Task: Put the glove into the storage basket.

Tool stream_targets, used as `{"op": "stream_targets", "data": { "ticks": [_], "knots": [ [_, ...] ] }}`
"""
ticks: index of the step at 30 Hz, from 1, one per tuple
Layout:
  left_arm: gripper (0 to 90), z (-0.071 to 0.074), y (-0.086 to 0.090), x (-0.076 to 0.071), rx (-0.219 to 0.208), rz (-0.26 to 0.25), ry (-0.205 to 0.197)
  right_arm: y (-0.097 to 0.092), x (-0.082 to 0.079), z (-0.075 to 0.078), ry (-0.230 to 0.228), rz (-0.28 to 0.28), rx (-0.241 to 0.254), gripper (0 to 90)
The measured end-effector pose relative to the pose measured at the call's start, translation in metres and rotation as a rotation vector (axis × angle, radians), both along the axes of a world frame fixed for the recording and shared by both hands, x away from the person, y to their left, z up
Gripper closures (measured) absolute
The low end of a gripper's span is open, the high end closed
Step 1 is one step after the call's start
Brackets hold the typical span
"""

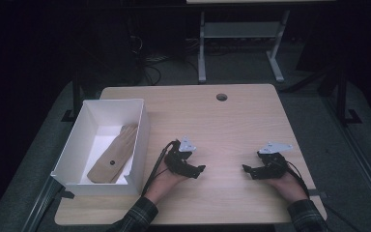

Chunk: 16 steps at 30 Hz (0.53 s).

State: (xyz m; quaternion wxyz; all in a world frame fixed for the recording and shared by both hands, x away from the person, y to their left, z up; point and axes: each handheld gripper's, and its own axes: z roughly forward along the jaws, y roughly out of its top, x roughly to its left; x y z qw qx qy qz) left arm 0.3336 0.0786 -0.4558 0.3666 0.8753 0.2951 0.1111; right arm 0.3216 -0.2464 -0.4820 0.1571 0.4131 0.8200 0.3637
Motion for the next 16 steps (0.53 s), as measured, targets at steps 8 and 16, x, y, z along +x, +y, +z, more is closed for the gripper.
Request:
{"op": "stream_targets", "data": {
  "ticks": [8,16],
  "knots": [
    [14.0,-0.019,-0.006,-0.003,0.036,-0.024,0.001,0.000,0.000,0.000,0.000,0.000,0.000,16.2],
    [13.5,-0.023,-0.003,-0.005,0.001,-0.025,-0.027,0.000,0.000,0.000,0.000,0.000,0.000,16.2]
  ]
}}
